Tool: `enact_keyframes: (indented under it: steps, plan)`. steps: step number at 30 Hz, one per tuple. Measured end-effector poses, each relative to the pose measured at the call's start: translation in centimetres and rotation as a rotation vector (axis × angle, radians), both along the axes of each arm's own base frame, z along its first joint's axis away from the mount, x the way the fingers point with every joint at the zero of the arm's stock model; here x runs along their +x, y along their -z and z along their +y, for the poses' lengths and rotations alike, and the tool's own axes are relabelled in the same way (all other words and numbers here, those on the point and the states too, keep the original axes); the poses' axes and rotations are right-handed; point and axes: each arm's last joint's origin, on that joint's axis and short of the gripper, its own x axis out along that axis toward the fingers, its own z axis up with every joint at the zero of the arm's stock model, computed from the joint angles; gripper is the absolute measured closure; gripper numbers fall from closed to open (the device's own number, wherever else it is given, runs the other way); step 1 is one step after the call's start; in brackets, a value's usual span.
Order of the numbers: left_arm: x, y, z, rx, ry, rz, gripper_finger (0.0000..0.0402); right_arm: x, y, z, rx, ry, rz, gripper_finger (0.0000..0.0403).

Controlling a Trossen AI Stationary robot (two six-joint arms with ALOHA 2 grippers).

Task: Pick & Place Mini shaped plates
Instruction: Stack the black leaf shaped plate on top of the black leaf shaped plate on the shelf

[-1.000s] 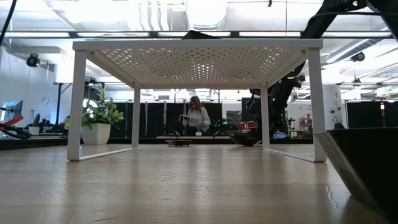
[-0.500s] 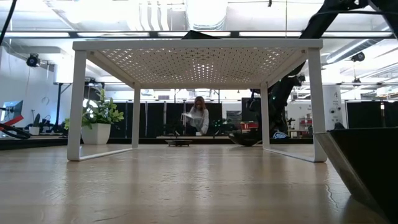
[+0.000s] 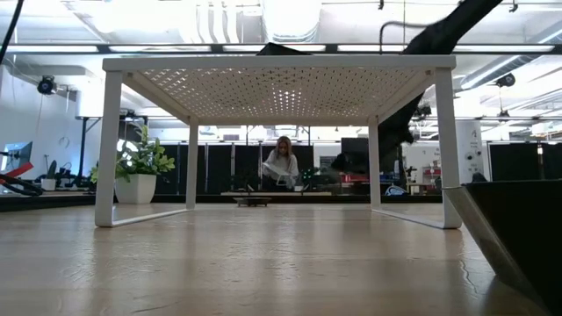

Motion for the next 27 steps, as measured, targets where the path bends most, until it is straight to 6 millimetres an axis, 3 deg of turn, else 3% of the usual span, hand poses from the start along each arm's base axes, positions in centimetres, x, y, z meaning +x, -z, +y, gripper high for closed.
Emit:
enact_keyframes:
  steps: [6,17,27]
  plan:
    - [0.0,0.0,0.0,0.000,0.000,0.001,0.0329,-1.9,-3.8,2.0,-0.082,0.024,-0.023,0.0395]
    - [0.1,-0.1,0.4,0.034,-0.034,-0.002,0.0329,-5.3,-10.5,6.3,-0.274,0.067,-0.219,0.0395]
    - [1.3,-0.7,2.4,0.195,-0.085,-0.031,0.0329,-4.6,-13.0,10.2,-0.393,-0.033,-0.322,0.0395]
